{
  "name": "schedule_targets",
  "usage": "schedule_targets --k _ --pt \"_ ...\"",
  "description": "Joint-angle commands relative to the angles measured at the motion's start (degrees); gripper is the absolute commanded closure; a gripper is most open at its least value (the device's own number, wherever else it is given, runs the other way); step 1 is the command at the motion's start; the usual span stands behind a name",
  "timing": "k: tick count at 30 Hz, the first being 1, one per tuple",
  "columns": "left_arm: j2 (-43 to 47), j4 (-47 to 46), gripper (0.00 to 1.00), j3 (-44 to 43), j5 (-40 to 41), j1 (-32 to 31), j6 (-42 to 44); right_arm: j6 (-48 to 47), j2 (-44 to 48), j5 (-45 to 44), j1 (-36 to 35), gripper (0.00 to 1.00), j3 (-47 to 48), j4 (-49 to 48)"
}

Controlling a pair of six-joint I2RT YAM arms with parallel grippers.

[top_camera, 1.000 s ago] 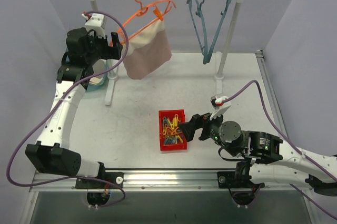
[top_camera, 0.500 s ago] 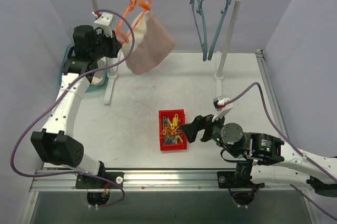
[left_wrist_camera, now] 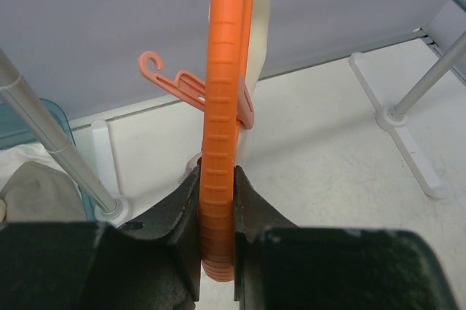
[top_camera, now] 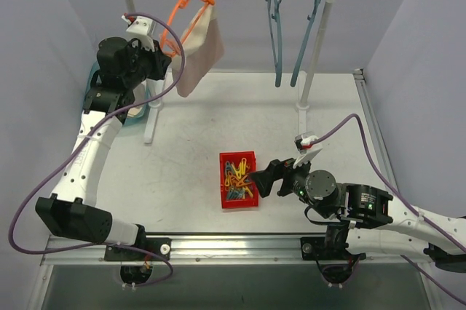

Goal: Remove the underwear clipped to the hanger

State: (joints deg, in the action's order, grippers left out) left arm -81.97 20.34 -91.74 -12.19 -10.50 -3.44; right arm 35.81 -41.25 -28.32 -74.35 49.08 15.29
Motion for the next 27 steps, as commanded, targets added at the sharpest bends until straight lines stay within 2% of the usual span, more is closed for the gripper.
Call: schedule_targets --k 1,6,12,16,20,27 --pt "4.3 -5.7 0.97 -2.6 2.2 -1.4 -0.5 0.0 -0.3 -2.7 -0.4 0.08 -0.2 -1.0" --pt "5.2 -0.8 0.97 -4.2 4.1 -2.9 -0.3 -0.7 -0.7 -3.6 -0.3 0.07 0.2 -1.0" --pt "10.3 0.9 0.97 2.0 7.4 -3.2 -1.2 -0.9 -0.7 -4.6 -0.4 0.06 0.3 -1.0" --pt "13.9 0.7 0.97 6.7 7.5 -3.3 -1.4 -1.1 -1.0 -5.2 -0.3 0.05 0.3 -1.0" --pt "15.6 1.3 0.97 7.3 7.4 -3.4 -1.1 -1.7 -2.0 -6.3 -0.4 0.04 0.8 -1.0" --pt "20.2 8.7 0.97 10.4 5.0 -4.3 -3.6 -1.4 -3.2 -8.9 -0.3 0.02 1.0 -1.0"
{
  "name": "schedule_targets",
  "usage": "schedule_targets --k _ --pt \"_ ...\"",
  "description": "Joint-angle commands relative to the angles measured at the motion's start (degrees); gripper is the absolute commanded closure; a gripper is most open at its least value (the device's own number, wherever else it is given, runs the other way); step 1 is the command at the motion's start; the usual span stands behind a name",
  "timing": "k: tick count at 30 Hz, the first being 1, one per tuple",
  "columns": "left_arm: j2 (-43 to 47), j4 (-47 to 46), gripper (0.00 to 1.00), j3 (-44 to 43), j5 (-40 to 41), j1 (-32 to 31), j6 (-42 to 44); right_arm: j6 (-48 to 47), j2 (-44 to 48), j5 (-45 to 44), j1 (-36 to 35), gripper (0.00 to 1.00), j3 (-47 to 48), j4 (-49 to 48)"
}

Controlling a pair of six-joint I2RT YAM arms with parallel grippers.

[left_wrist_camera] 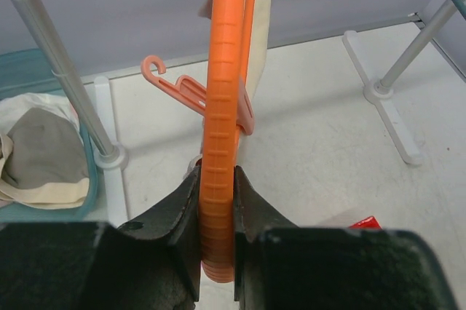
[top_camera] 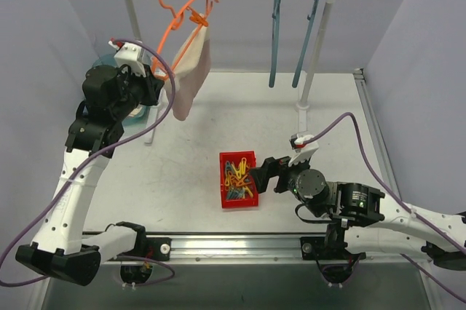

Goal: Remove the underwear clipped to the hanger

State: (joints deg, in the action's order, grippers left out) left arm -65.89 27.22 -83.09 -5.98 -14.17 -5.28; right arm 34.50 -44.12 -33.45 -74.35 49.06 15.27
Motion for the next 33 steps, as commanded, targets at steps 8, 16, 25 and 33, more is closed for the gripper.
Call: schedule_targets --k 8,16,25,33 --pt "18.4 7.8 0.97 12.1 -1.9 -2.8 -6.8 -4.0 -3.2 -2.5 -0.2 0.01 2.9 -6.1" --pt "26.5 11.1 0.98 20.2 -1.7 -3.1 -11.2 -8.2 -16.8 0.9 0.3 0.01 9.0 -19.6" --pt "33.4 12.1 0.97 26.1 3.6 -3.2 -14.3 -10.5 -31.1 5.9 1.6 0.01 17.8 -29.5" --pt "36.9 9.9 0.97 34.0 -2.9 -3.3 -19.1 -9.5 -40.1 8.2 3.0 0.02 21.8 -31.7"
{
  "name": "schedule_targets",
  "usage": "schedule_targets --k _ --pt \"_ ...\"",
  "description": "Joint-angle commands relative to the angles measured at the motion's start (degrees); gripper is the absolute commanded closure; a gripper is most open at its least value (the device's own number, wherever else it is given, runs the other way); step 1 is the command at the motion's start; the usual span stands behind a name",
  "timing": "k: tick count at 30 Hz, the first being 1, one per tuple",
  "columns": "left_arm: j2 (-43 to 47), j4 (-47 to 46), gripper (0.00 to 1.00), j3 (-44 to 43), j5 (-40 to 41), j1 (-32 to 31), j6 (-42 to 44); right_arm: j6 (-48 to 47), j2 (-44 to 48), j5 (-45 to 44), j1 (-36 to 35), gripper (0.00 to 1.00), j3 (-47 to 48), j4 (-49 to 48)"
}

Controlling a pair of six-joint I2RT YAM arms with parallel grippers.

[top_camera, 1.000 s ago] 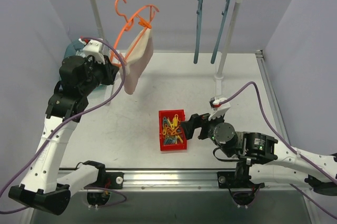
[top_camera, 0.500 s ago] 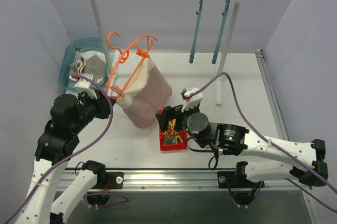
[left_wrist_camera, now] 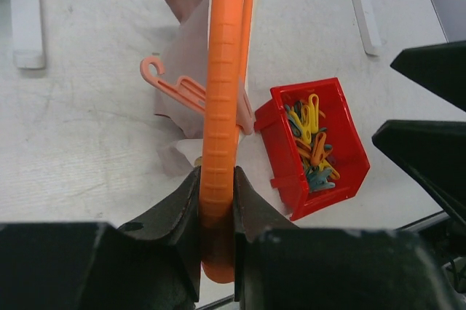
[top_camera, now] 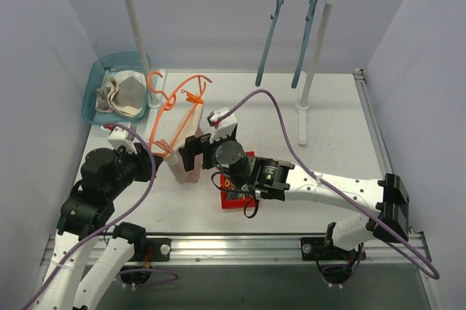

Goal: Remove the underwear clipped to the hanger

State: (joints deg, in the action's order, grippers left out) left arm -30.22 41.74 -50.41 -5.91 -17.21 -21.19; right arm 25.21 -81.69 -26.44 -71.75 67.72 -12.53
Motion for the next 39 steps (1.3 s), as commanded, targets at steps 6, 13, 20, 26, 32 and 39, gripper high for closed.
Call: schedule_targets --k 6,13,20,26,32,39 --pt "2.4 -4.8 0.97 3.7 -3.8 -0.5 -4.1 0.4 -9.1 2.9 0.4 0.04 7.6 -4.1" --pt "1.5 -5.4 0.97 4.0 -4.3 -0.7 -4.1 1.0 -14.9 2.5 -0.1 0.05 13.0 -0.4" --pt "1.1 -5.3 0.97 4.0 -3.3 -1.0 -4.0 3.7 -20.7 -6.6 -0.8 0.07 21.7 12.2" --pt "1.2 -5.3 0.97 3.4 -1.6 -1.0 -3.8 8.7 -20.1 -14.4 -1.0 0.08 21.5 21.7" --pt "0.2 -5.4 0.97 2.8 -0.2 -1.0 -3.3 12.9 -17.5 -17.3 -1.1 0.09 18.2 25.4" --pt "0.0 -5.2 0.98 2.6 1.3 -1.1 -3.3 18.1 -14.7 -21.4 -0.6 0.09 14.9 29.4"
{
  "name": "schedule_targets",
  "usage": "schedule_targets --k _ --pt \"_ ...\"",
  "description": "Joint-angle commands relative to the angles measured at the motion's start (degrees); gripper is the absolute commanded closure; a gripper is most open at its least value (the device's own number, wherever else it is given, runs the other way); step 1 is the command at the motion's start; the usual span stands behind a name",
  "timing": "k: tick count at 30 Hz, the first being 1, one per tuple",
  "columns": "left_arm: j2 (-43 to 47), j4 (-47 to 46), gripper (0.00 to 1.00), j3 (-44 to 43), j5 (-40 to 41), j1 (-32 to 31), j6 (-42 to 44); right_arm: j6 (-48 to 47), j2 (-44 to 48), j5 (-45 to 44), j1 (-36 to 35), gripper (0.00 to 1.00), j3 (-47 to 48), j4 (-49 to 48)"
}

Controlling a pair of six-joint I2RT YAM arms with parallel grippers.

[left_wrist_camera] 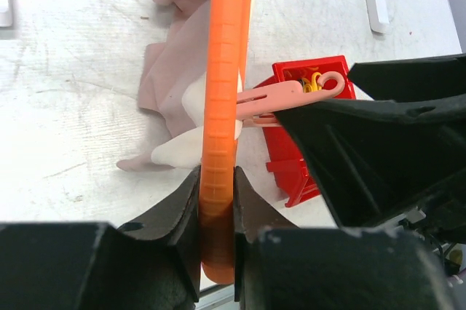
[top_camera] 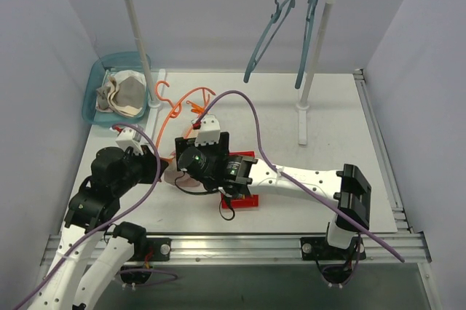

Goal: Remove the underwear clipped to the hanger

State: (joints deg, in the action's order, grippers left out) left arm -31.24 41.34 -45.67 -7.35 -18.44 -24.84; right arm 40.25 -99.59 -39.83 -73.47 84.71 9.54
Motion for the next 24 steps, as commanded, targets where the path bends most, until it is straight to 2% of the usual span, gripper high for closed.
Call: schedule_targets --k 1,11,16,18,21,22,23,24 --pt "1.0 -4.8 0.97 -2.1 2.8 0.2 0.3 3.3 3.4 -8.0 1.3 0.09 -2.5 7.7" --pt "0.7 -5.7 0.97 -0.7 3.0 0.2 -0.3 8.8 7.9 -6.4 1.1 0.05 -7.8 7.1" --pt "0.7 -6.3 0.97 0.1 3.4 0.1 -0.4 8.0 15.8 -2.7 0.3 0.02 -13.3 -1.2" --pt "0.7 -6.6 0.97 0.3 3.4 0.0 -0.4 7.7 19.6 0.6 0.5 0.01 -17.5 -4.6" --pt "0.5 -7.6 0.98 1.3 3.6 -0.3 -0.4 6.9 23.8 8.5 1.7 0.0 -23.4 -14.6" --pt "0.6 -8.2 0.97 1.5 3.4 -0.4 -0.4 7.6 24.8 11.2 2.6 0.0 -25.4 -20.8" --pt "0.7 -8.6 0.97 1.9 3.4 -0.5 -0.4 8.4 26.4 15.2 5.1 0.0 -27.3 -24.3" --pt "0.8 -8.8 0.97 2.1 3.3 -0.5 -0.4 9.7 27.0 23.1 7.1 0.0 -31.3 -27.8"
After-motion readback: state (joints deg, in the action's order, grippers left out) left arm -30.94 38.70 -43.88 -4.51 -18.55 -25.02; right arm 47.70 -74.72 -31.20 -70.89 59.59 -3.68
